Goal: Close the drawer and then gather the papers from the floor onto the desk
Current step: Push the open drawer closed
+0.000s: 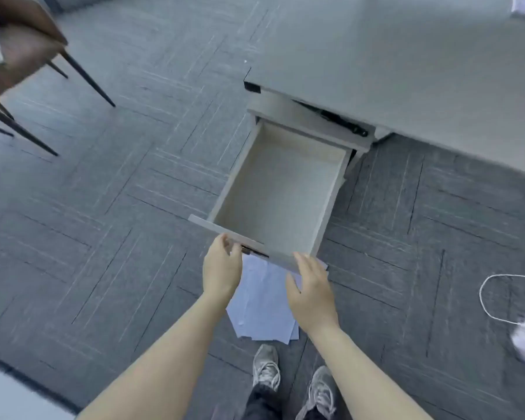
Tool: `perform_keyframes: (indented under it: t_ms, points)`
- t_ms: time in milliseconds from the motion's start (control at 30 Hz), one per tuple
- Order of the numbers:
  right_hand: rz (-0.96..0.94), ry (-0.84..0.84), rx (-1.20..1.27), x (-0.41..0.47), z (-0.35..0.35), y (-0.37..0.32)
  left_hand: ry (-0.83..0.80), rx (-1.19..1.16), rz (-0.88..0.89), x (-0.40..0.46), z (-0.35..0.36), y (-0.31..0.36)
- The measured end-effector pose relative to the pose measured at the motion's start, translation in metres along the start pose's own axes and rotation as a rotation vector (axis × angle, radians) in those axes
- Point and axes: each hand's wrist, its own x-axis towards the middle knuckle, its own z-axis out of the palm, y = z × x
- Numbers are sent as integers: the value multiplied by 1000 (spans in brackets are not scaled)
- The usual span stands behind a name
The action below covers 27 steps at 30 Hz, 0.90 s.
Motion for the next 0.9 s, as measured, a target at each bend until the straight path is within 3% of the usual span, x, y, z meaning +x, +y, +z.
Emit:
perform_keyframes:
  t_ms: [133,267,600,900]
  points:
    - [521,-41,479,20,35,21,-134,33,-186,27,29,-22]
    - [705,66,964,40,40,27,-33,53,-190,38,50,-25]
    - [666,37,1014,117,-2,43,153,213,-119,99,91,25]
    - [551,-85,827,230,-72,54,237,310,11,177,139,109]
